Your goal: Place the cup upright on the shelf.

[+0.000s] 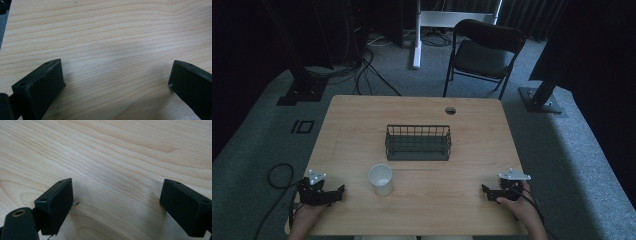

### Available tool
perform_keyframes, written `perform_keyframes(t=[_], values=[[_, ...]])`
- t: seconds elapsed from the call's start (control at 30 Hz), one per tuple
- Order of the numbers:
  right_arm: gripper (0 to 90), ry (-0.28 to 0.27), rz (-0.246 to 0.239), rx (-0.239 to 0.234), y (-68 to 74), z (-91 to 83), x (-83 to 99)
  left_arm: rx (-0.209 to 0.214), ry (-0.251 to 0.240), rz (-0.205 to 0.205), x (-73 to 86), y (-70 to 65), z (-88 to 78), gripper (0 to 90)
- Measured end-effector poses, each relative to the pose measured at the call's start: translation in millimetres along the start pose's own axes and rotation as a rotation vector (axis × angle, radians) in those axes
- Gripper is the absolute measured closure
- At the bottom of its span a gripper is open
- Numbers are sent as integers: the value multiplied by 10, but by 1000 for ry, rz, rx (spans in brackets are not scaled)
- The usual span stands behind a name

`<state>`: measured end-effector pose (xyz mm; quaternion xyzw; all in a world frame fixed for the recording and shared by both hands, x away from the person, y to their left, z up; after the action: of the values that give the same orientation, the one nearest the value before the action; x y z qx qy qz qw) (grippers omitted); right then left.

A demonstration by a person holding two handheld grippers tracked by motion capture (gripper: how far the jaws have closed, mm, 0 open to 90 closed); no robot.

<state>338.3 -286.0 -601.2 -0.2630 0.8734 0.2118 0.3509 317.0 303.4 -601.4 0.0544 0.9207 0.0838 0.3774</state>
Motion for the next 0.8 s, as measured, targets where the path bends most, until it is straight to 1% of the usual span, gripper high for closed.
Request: perform_keyframes(t=[0.6, 0.8], values=[[112, 0, -5, -2, 12, -1, 2, 0, 0, 0, 0, 0, 0, 1], [114, -3, -8, -18, 25, -1, 0, 0, 0, 0, 0, 0, 0, 1]])
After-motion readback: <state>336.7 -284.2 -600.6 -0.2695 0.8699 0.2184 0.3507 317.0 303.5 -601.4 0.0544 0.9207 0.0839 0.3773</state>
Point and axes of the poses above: each handheld gripper's, and its own axes: z roughly forward along the jaws, x roughly out of its underside, y roughly to its left, the point moved 7 cm from there along z, roughly forward along the jaws, and after that the axes turned 15 degrees about -x, right-handed, at the moved point
